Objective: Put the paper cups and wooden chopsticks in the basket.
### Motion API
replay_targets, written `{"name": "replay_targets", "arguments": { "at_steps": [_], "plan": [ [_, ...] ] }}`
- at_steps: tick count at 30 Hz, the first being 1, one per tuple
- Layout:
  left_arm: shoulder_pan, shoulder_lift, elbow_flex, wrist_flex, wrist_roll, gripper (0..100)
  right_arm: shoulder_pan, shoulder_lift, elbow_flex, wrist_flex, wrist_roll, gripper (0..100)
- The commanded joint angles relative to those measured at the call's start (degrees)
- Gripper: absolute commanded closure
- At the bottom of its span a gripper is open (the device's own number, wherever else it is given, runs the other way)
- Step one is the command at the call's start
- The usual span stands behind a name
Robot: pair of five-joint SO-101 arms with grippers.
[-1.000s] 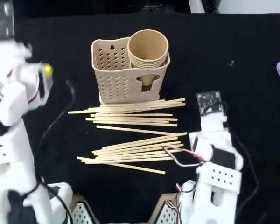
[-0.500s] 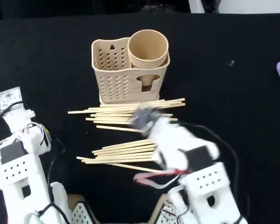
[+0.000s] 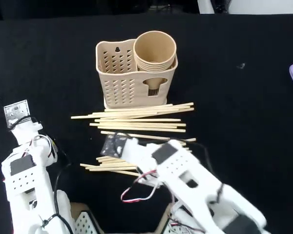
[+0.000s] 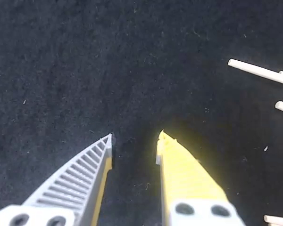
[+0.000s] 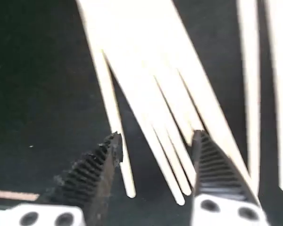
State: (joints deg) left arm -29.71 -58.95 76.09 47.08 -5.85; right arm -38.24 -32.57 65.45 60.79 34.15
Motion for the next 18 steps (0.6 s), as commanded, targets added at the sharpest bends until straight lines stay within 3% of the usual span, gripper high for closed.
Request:
{"name": "replay_targets", "arguments": {
  "at_steps": [1, 5, 9, 18],
  "plan": [
    [-0.13, -0.79, -0.40, -0.88, -0.35, 84, -1.23, 6.55, -4.00, -1.49, 0.44, 71.3],
    [-0.13, -0.53, -0.40, -0.88, -0.35, 84, -1.05, 11.12, -5.49, -2.81, 0.35, 75.0],
    [-0.13, -0.44, -0.40, -0.88, -0.35, 84, -1.05, 10.77, -7.25, -2.29, 0.35, 98.8],
    [0.04, -0.44, -0.40, -0.88, -0.35, 84, -1.05, -1.01, -10.68, 8.18, 0.35, 98.8]
  ]
}}
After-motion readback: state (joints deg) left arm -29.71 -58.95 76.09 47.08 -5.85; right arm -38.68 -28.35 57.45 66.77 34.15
